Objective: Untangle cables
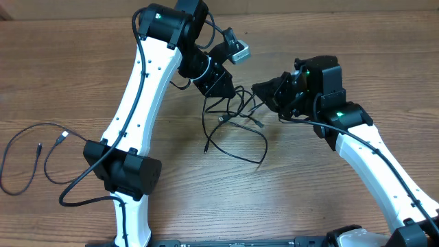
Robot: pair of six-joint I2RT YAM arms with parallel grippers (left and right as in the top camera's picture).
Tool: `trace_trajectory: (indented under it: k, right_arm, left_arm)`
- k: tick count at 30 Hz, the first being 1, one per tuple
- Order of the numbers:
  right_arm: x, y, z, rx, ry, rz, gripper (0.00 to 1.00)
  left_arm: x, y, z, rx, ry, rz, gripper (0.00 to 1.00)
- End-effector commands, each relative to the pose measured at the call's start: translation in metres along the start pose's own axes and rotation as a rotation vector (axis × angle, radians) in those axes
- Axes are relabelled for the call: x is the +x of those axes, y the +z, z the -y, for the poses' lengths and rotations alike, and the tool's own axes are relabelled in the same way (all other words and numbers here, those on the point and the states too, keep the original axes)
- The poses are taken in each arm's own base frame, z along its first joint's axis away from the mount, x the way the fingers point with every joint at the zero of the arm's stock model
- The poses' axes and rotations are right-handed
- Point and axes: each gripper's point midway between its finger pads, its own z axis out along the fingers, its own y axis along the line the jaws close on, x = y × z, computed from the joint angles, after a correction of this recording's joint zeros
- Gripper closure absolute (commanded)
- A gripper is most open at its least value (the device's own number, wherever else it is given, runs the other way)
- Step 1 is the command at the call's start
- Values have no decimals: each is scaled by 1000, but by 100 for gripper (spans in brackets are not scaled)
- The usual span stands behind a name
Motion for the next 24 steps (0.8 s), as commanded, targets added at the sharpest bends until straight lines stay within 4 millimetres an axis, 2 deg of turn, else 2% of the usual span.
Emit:
trace_trajectory:
  k: [1, 9, 19, 24]
  right_arm:
    - [12, -8, -19, -65, 76, -62, 96]
    - [24, -10, -27, -93, 178, -142, 96]
    - [22, -11, -32, -112, 212, -138, 96]
    - [17, -10, -31, -105, 238, -109, 96]
  left_arm:
    - [-5, 4, 10, 64, 57, 25, 96]
    - [-5, 13, 9, 15, 26, -13, 95]
    - [-9, 26, 18, -6, 38, -42, 96]
    - [-1, 27, 15, -42, 27, -89, 96]
